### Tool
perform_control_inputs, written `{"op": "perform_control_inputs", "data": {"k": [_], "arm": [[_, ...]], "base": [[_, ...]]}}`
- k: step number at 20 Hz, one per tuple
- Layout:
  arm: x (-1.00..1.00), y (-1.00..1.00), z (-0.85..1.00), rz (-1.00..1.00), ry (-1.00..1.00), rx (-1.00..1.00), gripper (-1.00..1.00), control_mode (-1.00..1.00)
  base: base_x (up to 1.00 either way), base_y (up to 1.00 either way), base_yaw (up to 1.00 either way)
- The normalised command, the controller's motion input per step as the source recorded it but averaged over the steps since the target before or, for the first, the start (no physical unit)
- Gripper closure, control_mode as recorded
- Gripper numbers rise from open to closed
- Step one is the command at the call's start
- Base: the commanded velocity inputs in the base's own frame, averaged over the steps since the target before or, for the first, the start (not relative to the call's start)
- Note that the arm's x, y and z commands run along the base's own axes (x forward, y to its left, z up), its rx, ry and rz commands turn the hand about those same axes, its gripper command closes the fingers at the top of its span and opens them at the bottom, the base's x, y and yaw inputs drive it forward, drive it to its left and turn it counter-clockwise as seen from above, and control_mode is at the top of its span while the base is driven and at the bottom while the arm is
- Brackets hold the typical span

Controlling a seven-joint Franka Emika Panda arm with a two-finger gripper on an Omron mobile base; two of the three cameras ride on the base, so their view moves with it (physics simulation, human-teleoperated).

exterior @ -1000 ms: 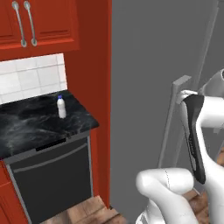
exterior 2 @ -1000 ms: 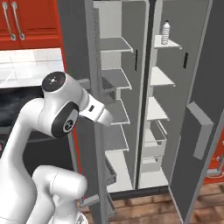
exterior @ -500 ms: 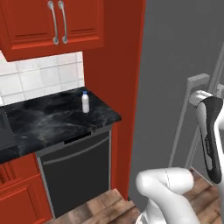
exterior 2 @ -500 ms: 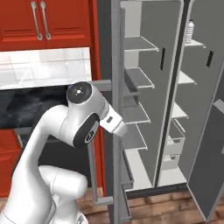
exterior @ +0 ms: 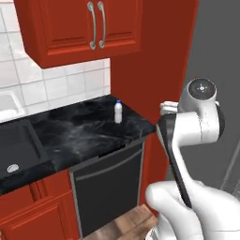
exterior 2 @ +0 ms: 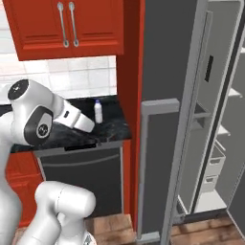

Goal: Take the bottled waters from the counter and place them in the freezer to freeze. Close the freezer door after placing the bottles.

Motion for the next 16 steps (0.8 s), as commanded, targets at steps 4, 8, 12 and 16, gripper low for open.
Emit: {"op": "perform_control_inputs", "data": {"k": [4,8,12,16], "arm": [[0.00,0.00,0.00,0.00,0.00,0.00,-1.00,1.00],[0.00,0.00,0.00,0.00,0.00,0.00,-1.00,1.00],[0.00,0.00,0.00,0.00,0.00,0.00,-1.00,1.00],[0.00,0.00,0.00,0.00,0.00,0.00,-1.00,1.00]], "base": [[0.90,-0.59,-0.04],[1.00,-0.90,0.00],[0.72,-0.48,0.00],[0.79,-0.07,0.00]]}}
